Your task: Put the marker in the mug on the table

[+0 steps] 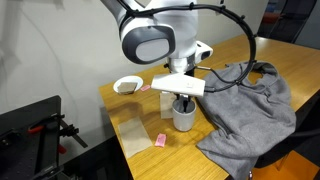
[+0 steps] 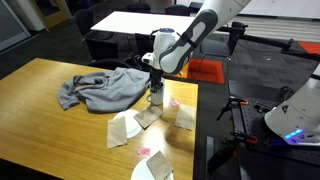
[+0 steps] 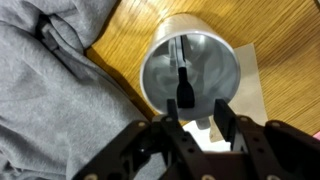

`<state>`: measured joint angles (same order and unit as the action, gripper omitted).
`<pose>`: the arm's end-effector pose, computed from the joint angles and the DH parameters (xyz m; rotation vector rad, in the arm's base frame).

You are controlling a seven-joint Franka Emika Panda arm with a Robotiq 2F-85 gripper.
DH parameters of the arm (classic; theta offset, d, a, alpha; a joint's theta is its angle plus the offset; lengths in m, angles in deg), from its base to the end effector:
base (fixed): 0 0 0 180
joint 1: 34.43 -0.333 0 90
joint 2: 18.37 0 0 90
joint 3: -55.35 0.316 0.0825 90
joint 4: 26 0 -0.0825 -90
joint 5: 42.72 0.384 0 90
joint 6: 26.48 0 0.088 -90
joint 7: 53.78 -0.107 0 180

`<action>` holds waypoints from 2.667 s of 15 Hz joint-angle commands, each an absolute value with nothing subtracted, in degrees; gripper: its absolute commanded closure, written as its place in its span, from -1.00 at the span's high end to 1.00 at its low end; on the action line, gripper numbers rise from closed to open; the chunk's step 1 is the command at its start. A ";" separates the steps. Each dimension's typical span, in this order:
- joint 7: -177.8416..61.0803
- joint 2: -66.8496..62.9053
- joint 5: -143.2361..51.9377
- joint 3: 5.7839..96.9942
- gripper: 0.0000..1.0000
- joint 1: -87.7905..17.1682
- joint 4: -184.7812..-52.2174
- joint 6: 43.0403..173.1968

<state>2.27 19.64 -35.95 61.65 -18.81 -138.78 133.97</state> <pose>0.6145 -0.1084 0.1473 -2.9424 -1.0384 -0.3193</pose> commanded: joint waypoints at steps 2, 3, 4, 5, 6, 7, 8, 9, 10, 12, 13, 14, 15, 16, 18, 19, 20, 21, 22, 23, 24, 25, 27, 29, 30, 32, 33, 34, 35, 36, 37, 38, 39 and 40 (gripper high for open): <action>1.24 19.98 -37.30 63.18 -0.15 -17.13 -137.89 133.45; 1.38 19.83 -37.19 63.41 -0.15 -16.89 -138.01 133.47; 1.43 19.65 -37.14 63.58 -0.19 -16.72 -138.18 133.55; 1.40 19.58 -37.13 63.66 -0.18 -16.63 -138.24 133.58; 1.41 19.50 -37.08 63.78 -0.21 -16.47 -138.27 133.53; 1.47 19.43 -37.05 63.88 -0.20 -16.30 -138.31 133.32; 1.20 19.36 -37.14 63.68 -0.24 -16.43 -138.37 133.22; 1.10 19.25 -37.18 63.60 -0.22 -16.41 -138.45 132.83; 0.80 19.14 -37.32 63.29 -0.23 -16.61 -138.57 132.62; 0.48 19.14 -37.38 63.06 -0.21 -16.68 -138.58 132.32; 0.31 19.17 -37.44 62.90 -0.20 -16.77 -138.55 132.17; 0.26 19.21 -37.45 62.86 -0.20 -16.77 -138.49 131.99; 0.04 19.21 -37.54 62.63 -0.22 -16.93 -138.46 131.77; -0.12 19.14 -37.59 62.47 -0.22 -17.01 -138.49 131.43; -0.48 19.00 -37.69 61.99 -0.23 -17.28 -138.61 130.59; -0.61 19.00 -37.70 61.80 -0.23 -17.36 -138.59 130.20; -0.74 19.01 -37.72 61.59 -0.24 -17.45 -138.56 129.93; -0.82 19.06 -37.73 61.42 -0.24 -17.51 -138.52 129.78; -1.04 19.20 -37.77 61.17 -0.24 -17.62 -138.36 129.73; -1.25 19.32 -37.80 61.07 -0.24 -17.64 -138.21 129.68; -1.79 19.48 -37.97 60.85 -0.24 -17.78 -138.09 129.80; -1.84 19.62 -38.04 60.90 -0.24 -17.71 -137.94 129.69; -1.59 19.94 -38.04 61.14 -0.23 -17.51 -137.66 129.33; -1.31 20.26 -38.01 61.33 -0.23 -17.36 -137.47 128.98; -1.29 20.41 -38.01 61.32 -0.23 -17.36 -137.42 128.83; -1.19 20.81 -38.07 61.32 -0.23 -17.36 -137.32 128.77; -1.20 21.02 -38.19 61.28 -0.23 -17.42 -137.31 129.07; -1.27 21.29 -38.32 61.20 -0.23 -17.51 -137.25 129.36; -1.21 21.53 -38.48 61.21 -0.23 -17.53 -137.23 129.76; -1.18 21.76 -38.64 61.22 -0.22 -17.54 -137.20 130.00; -1.14 21.99 -38.81 61.24 -0.22 -17.54 -137.19 130.33; -1.12 22.19 -38.93 61.27 -0.23 -17.52 -137.14 130.48; -1.14 22.41 -39.11 61.25 -0.23 -17.58 -137.09 130.78; -1.10 22.60 -39.30 61.25 -0.23 -17.61 -137.06 131.03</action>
<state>0.72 21.80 -37.57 61.37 -17.42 -138.16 130.58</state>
